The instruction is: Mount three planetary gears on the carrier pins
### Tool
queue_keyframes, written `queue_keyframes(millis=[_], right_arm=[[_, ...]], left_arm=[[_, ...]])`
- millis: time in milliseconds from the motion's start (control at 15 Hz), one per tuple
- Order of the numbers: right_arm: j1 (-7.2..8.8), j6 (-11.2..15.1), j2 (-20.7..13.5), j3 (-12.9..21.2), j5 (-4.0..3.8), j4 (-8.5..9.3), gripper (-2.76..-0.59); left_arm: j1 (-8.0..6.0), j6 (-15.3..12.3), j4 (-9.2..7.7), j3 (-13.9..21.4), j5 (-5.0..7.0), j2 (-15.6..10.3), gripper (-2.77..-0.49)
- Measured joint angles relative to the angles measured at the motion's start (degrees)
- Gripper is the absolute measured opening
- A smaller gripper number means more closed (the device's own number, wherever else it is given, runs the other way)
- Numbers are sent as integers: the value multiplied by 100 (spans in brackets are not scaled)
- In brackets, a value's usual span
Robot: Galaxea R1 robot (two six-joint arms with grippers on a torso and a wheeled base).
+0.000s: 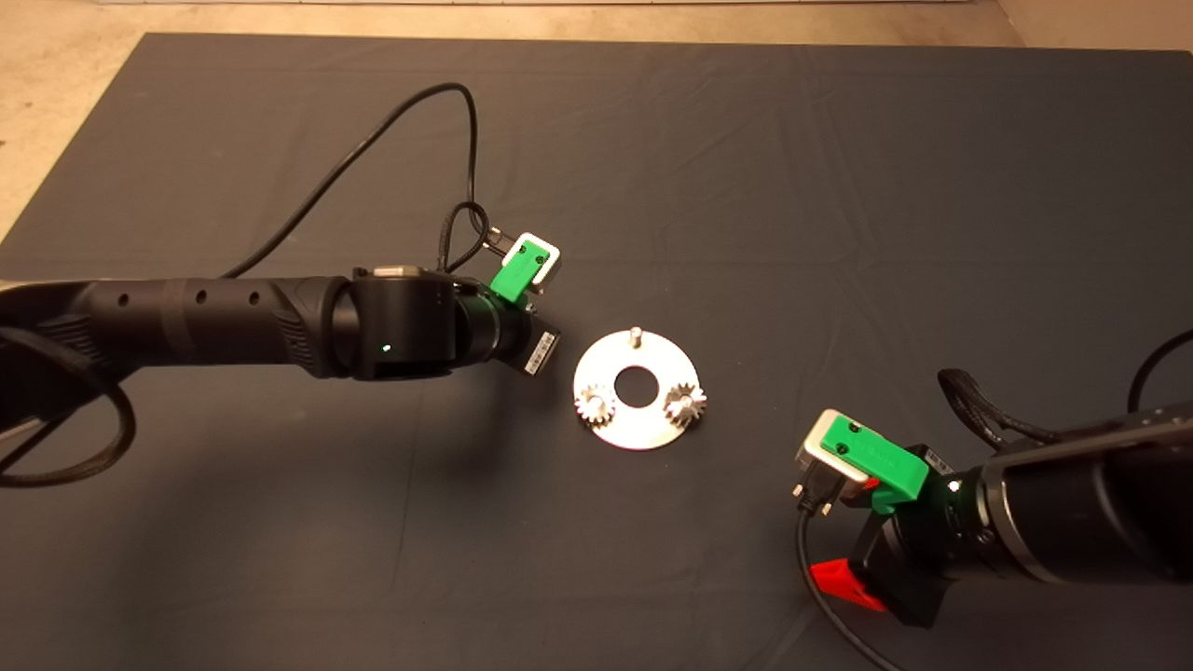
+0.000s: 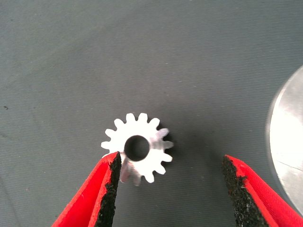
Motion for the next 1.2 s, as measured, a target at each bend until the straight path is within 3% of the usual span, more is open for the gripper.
queue_keyframes(millis=[67, 267, 867, 1200], right_arm=[[0, 0, 0, 0, 0, 15, -134], [0, 2, 0, 0, 0, 66, -134], [0, 22, 26, 0, -2, 154, -134], [0, 30, 52, 0, -6, 212, -134]], left_arm=[[0, 0, 1, -27, -8, -2, -181], [0, 6, 21, -153, -197, -1, -181], [0, 149, 67, -323, -303, -49, -181], [0, 204, 72, -427, -487, -104, -181]])
